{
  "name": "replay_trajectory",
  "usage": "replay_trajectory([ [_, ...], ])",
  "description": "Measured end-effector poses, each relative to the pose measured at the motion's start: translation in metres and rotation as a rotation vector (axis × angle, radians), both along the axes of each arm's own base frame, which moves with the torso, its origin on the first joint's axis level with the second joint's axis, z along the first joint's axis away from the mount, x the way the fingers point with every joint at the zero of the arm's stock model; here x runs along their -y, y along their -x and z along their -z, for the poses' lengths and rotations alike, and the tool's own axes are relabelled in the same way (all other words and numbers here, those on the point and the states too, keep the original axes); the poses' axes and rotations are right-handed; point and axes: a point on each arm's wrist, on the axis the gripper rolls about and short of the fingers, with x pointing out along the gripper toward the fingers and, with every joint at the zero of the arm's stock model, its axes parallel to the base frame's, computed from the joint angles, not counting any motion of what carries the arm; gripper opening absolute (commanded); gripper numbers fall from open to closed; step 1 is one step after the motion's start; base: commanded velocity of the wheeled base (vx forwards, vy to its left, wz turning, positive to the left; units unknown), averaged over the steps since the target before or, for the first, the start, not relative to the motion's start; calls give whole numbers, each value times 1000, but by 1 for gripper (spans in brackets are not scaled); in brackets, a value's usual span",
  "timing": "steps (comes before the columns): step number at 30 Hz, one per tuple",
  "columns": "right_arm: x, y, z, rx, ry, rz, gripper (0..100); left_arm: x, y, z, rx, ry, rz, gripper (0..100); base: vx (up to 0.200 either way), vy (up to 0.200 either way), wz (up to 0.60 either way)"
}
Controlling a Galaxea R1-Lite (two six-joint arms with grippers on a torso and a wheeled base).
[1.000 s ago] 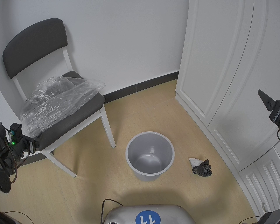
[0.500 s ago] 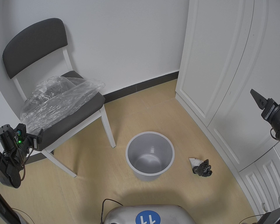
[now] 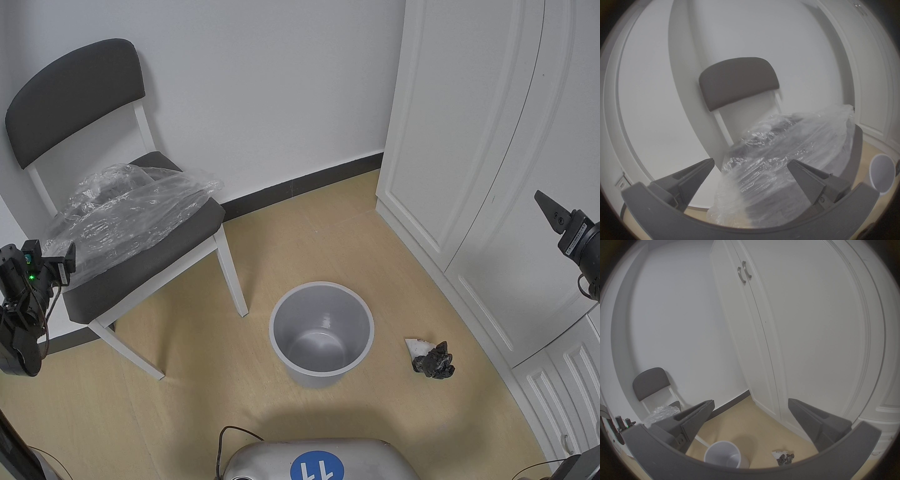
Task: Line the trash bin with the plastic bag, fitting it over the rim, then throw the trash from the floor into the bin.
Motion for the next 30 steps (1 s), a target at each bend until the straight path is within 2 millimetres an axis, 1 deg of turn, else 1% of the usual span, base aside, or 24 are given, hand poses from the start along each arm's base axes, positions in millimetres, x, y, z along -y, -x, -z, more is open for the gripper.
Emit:
replay_trajectory([
  [6,0,0,-2,7,-19,-2,100,-9,-7,-17,110,71,-16,100,0,0,0],
  [10,0,0,-3,11,-24,-3,100,-13,-6,-28,153,73,-25,100,0,0,0],
  [14,0,0,-5,30,-31,-3,100,-13,-3,-33,168,69,-23,100,0,0,0],
  [17,0,0,-7,53,-37,-3,100,-10,1,-31,149,73,-14,100,0,0,0],
  [24,-1,-1,-4,47,-33,-5,100,-2,8,-16,64,83,50,100,0,0,0],
  [30,-1,-1,-3,39,-28,-7,100,5,17,-3,-24,32,79,100,0,0,0],
])
